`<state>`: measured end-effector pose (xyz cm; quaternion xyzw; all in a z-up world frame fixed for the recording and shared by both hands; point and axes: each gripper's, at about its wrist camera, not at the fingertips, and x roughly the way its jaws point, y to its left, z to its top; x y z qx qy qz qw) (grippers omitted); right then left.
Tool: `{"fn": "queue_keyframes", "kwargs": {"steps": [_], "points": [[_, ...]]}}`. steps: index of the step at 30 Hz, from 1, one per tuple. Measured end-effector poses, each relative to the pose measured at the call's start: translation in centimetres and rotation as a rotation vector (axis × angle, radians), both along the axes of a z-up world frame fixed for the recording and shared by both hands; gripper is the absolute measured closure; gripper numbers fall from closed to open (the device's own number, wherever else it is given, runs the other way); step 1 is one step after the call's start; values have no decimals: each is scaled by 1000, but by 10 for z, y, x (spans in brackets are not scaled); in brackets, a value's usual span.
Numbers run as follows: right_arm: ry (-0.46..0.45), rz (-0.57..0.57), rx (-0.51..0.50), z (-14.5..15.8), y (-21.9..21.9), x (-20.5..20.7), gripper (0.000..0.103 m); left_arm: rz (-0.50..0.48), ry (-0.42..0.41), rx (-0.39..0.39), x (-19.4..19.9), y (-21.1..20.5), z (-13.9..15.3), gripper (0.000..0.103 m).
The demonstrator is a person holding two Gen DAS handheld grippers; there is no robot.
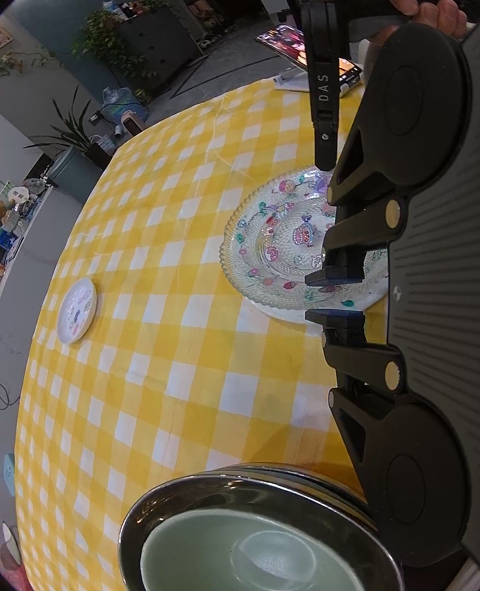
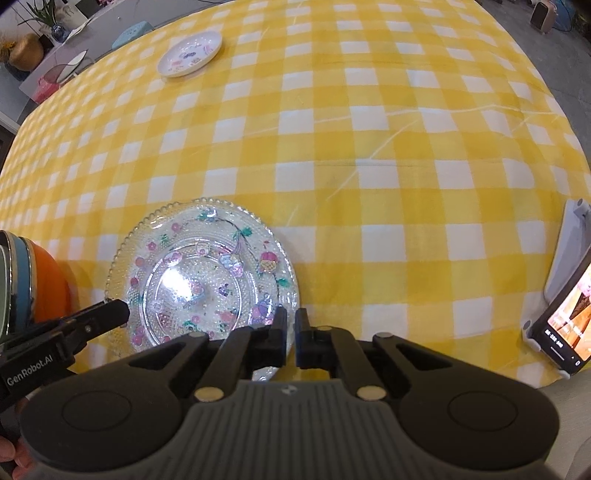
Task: Organize plates and bowls
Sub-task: 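Lower the glass plate onto the fruit-pattern plate and open both tools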
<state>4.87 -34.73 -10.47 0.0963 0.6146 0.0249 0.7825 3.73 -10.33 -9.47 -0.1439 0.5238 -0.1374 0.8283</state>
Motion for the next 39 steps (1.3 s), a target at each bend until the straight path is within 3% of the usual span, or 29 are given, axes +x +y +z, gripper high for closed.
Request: {"fn": "queue_keyframes", "kwargs": {"steps": [12, 18, 21, 22, 23, 26, 30, 34, 39], "points": [[-1, -8, -1, 2, -2, 1, 102, -55, 10, 57, -2, -5, -4, 90], [-5, -23, 7, 2, -6, 2, 100, -115, 5, 126, -3, -14, -5, 88], [-17, -34, 1, 4, -8, 1, 95, -141, -10, 154, -5, -19, -4, 87], [-17, -38, -1, 4, -8, 1, 86, -140, -14, 158, -6, -19, -4, 87], [-11, -43, 3, 4, -9, 2, 70, -134, -17, 160, -7, -19, -4, 80], [11, -58, 24, 2, -12, 4, 66, -92, -19, 129, -10, -14, -5, 68], [69, -90, 76, -6, -18, 8, 63, -37, 11, 47, -10, -4, -9, 61], [140, -92, 136, -15, -23, 15, 60, -8, 63, -58, -8, 3, -17, 62], [193, -101, 170, -23, -28, 21, 63, 0, 69, -44, -7, 1, -19, 74]]}}
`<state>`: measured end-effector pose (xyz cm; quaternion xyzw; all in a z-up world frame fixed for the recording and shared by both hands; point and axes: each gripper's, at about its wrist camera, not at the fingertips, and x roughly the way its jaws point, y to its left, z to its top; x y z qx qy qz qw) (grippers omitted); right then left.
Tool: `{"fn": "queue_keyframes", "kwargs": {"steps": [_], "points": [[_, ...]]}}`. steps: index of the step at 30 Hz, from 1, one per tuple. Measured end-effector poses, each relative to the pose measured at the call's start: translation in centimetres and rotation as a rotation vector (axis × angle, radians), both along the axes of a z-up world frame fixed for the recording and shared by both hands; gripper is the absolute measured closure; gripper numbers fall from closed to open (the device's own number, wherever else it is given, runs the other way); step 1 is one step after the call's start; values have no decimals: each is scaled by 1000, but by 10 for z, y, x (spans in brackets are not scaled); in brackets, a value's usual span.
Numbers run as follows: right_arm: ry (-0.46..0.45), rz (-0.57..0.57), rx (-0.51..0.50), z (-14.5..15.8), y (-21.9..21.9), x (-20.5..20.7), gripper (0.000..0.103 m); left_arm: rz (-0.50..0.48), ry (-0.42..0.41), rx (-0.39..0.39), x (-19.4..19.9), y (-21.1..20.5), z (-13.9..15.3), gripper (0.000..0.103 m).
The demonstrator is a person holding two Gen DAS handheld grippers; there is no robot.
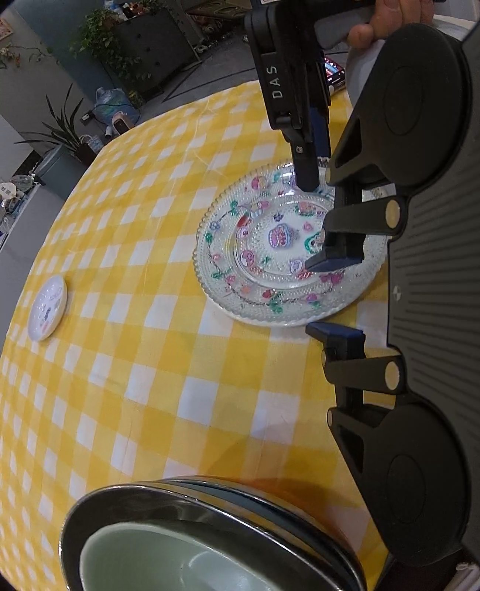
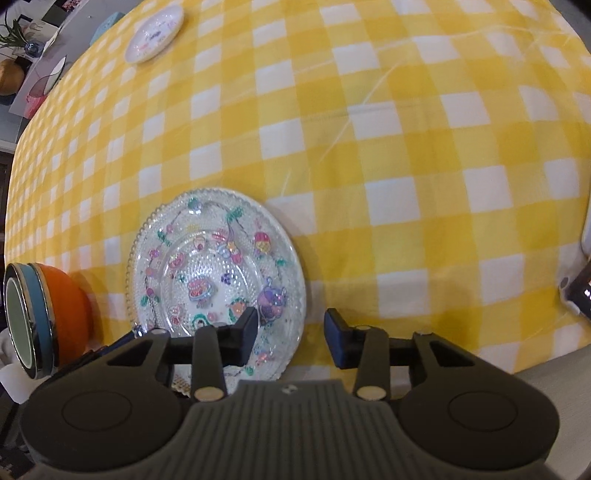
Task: Organize plates and bowls
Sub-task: 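Lower the glass plate onto the fruit-pattern plate and open both tools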
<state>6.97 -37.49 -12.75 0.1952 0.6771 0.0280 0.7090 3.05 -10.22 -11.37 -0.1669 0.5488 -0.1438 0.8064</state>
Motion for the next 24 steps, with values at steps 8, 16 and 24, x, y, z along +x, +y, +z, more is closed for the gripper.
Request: {"fn": "queue_keyframes", "kwargs": {"steps": [8, 16, 24], "points": [[-6, -7, 24, 4, -2, 4, 77, -5, -6, 47, 10, -7, 3, 74], [-84, -54, 29, 5, -2, 16, 77, 0, -33, 106, 38, -9, 8, 75], [-167, -2, -60, 23, 7, 3, 63, -27, -70, 142, 36, -10, 13, 72]]}}
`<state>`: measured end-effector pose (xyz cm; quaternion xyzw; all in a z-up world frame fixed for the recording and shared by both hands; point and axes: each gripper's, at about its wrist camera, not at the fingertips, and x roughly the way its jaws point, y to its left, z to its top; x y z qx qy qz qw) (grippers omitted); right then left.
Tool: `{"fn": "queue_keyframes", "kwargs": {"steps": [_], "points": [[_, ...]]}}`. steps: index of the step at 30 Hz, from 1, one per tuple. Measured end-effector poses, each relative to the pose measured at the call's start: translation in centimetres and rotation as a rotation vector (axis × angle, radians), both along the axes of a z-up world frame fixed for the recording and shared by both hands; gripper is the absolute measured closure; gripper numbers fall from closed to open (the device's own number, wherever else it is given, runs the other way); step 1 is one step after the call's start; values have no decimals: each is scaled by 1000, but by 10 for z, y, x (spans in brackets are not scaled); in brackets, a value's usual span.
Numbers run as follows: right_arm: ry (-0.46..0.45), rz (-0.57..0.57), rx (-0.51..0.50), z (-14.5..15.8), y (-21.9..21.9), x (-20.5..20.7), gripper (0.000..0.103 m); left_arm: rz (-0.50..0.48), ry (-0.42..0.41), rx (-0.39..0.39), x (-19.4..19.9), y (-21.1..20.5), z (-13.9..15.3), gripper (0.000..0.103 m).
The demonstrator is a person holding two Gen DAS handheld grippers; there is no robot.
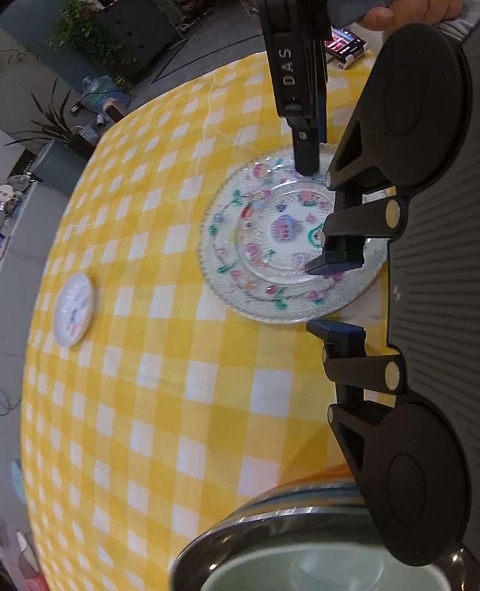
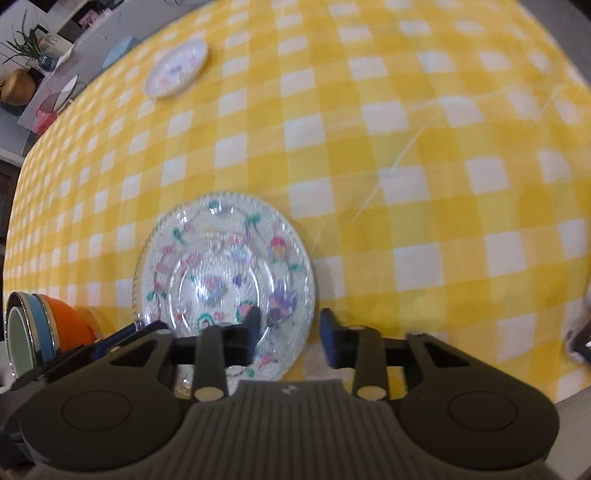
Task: Organize plates and bowls
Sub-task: 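Lower the glass plate onto the fruit-pattern plate and open both tools, then close the left tool on the small sticker plate rim while the right tool grips it too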
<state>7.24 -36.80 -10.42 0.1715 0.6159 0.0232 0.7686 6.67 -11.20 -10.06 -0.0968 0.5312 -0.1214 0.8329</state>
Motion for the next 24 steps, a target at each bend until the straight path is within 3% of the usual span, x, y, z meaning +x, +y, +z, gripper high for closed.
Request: {"fn": "queue_keyframes", "kwargs": {"steps": [3, 7, 10, 16, 24], "points": [[-101, -14, -32, 18, 1, -4, 63, 8, -63, 19, 1, 1, 16, 65], [-284, -57, -22, 34, 5, 1, 63, 36, -131, -66, 17, 8, 41, 65], [-351, -128, 75, 34, 5, 17, 64, 79, -138, -110, 41, 18, 52, 65], [-403, -216, 158, 30, 25, 80, 69, 89, -109, -125, 98, 32, 69, 65], [-433, -255, 216, 5, 43, 153, 76, 10, -102, -17, 173, 25, 73, 67]]}}
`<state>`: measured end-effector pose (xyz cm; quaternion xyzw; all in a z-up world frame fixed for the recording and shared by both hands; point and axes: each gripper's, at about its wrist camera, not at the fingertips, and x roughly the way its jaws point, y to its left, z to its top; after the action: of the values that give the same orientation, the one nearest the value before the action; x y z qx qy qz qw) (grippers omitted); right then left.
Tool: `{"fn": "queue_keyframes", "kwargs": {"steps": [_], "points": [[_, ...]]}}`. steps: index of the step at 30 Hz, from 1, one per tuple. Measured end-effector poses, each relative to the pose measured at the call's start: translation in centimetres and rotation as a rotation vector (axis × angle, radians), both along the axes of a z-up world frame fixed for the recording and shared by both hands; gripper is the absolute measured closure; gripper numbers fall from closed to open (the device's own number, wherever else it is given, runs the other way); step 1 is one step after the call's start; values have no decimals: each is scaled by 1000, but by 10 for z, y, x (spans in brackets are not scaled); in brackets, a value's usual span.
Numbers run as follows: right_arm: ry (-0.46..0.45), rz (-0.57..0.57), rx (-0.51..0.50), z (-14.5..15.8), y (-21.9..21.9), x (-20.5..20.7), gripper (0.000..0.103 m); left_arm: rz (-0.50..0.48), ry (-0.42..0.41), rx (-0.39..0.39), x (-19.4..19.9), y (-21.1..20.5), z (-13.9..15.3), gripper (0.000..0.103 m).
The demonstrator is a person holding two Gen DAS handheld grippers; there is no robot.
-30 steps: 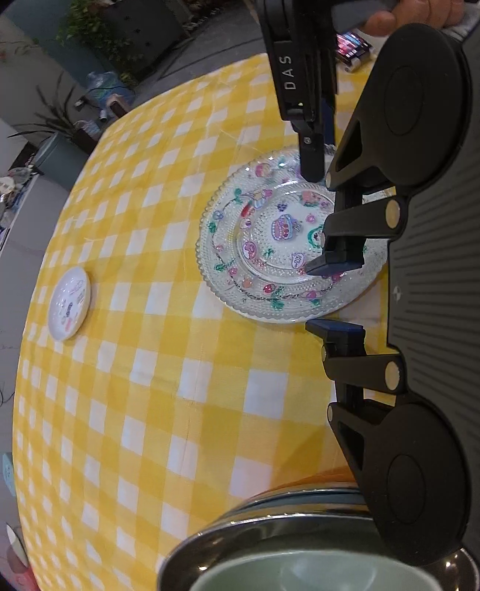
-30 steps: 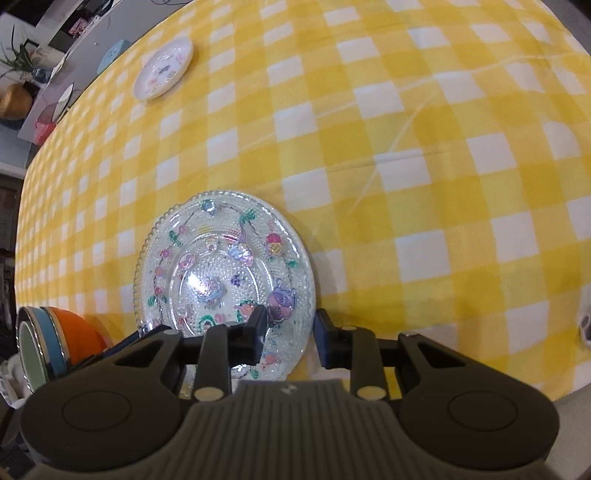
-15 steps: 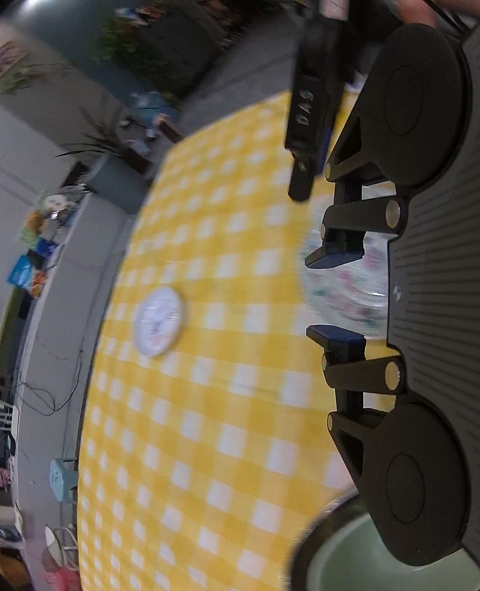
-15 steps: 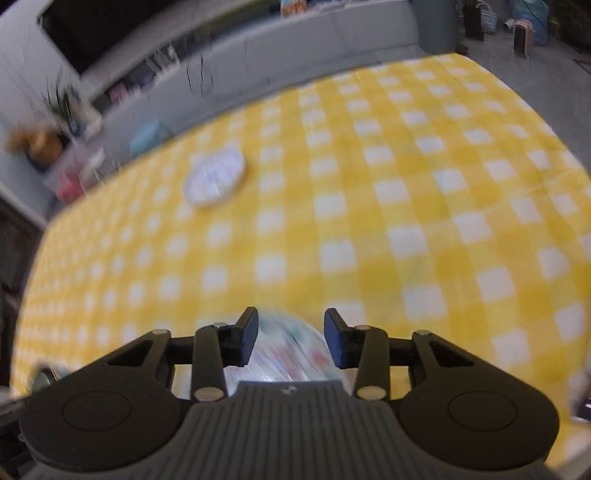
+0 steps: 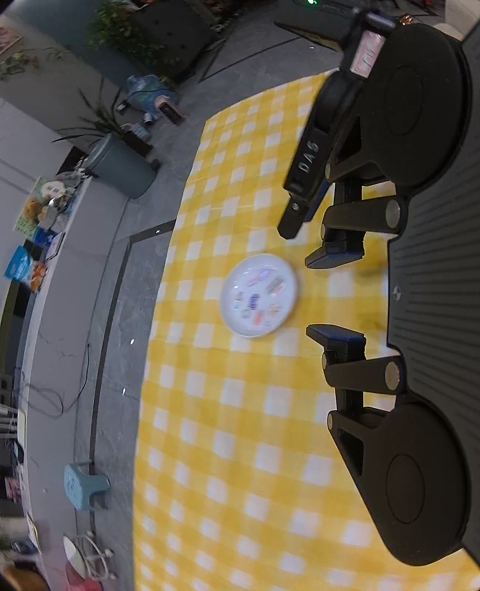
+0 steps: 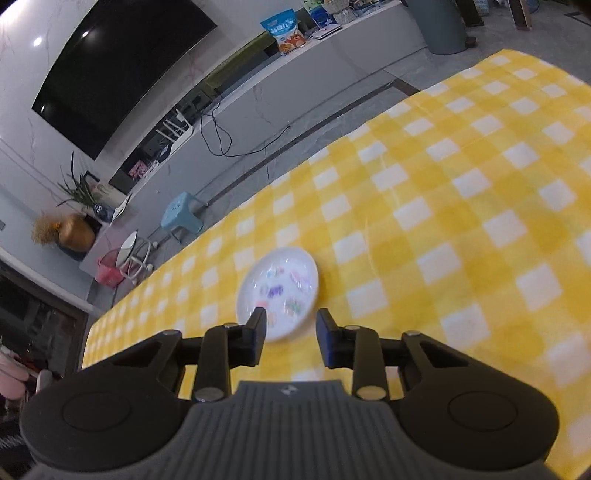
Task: Organize plates and bowls
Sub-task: 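Close the left tool on the small sticker plate rim while the right tool grips it too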
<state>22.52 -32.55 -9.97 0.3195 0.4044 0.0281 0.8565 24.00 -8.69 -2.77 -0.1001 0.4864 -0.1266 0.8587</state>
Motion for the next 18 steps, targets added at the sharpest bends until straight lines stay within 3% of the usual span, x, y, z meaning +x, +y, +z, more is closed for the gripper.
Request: {"fn": "queue_keyframes", "kwargs": {"steps": [5, 9, 18], "points": [[7, -1, 47, -19, -2, 24, 84, -34, 11, 27, 40, -6, -23, 74], [4, 10, -13, -22, 1, 32, 84, -26, 39, 30, 63, -7, -43, 76], [41, 15, 22, -40, -4, 38, 84, 5, 68, 57, 83, -8, -70, 76]]}}
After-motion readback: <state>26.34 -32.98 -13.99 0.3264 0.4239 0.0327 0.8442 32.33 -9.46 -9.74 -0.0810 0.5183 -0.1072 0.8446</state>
